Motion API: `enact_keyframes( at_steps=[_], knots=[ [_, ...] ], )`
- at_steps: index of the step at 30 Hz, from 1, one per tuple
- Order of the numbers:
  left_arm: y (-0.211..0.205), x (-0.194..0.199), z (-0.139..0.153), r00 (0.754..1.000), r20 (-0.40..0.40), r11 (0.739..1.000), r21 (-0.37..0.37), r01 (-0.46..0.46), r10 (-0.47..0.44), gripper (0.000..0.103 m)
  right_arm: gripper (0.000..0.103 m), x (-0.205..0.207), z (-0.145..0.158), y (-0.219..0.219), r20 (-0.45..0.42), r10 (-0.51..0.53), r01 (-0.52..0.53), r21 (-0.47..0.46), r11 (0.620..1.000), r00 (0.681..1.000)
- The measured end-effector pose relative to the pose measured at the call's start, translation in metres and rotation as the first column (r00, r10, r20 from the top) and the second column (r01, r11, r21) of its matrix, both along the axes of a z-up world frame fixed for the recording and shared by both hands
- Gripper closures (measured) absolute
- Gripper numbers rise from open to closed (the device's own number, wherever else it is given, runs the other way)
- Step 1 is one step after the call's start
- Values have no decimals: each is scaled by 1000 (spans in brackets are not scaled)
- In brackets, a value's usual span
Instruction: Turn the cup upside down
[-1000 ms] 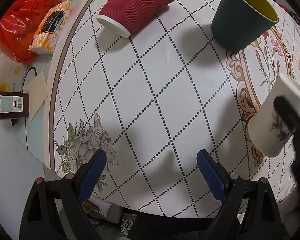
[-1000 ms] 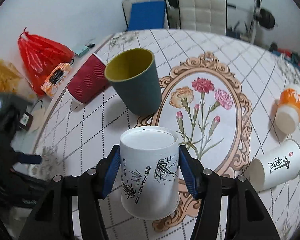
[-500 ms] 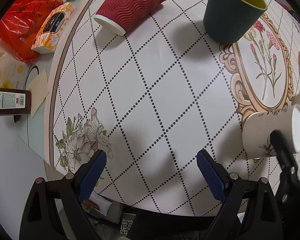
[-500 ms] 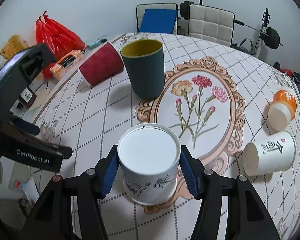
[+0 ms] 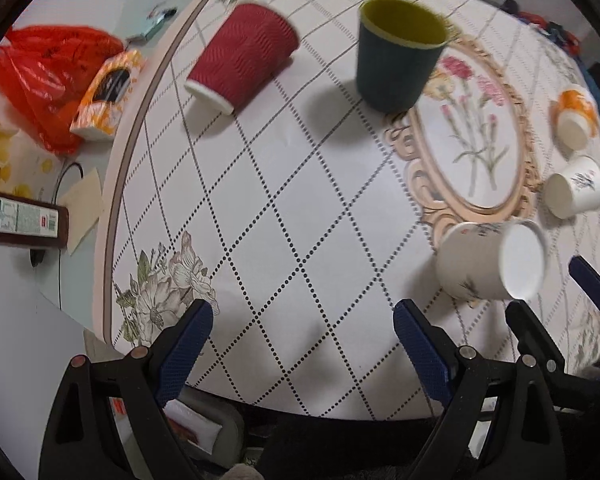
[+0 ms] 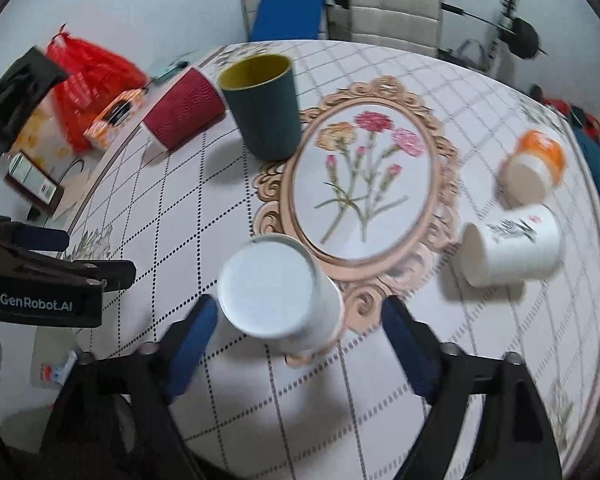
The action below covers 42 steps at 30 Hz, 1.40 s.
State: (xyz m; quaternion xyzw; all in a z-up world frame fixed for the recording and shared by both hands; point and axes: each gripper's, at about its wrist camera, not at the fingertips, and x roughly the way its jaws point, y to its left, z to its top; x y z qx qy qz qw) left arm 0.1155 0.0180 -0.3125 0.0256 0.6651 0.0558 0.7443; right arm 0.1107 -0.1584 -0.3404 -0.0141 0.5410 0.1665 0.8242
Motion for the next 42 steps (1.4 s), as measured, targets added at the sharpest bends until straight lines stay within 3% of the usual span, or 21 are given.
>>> enact_keyframes(
  at_steps=[4, 8, 11, 26, 42],
  knots=[
    [1, -16, 25, 998, 52, 999, -6, 44, -43, 10, 10, -16, 18, -16, -75, -124, 119, -68, 991, 989],
    [2, -35, 49, 992, 100, 997, -14, 77, -75, 4, 9, -38, 41, -31, -123, -244, 230, -123, 965, 962],
    [-1, -47, 67, 987, 127, 995, -19, 100, -97, 4, 8, -50, 58, -35, -149, -288, 268, -143, 953, 946],
    [-19, -94, 149, 963, 251, 993, -47, 110, -95, 4, 8, -97, 149, -53, -88, -343, 335, -90, 938, 935],
    [-31, -152, 258, 945, 317, 989, -98, 111, -75, 4, 8, -162, 291, -74, 56, -337, 340, -49, 939, 940]
  ],
)
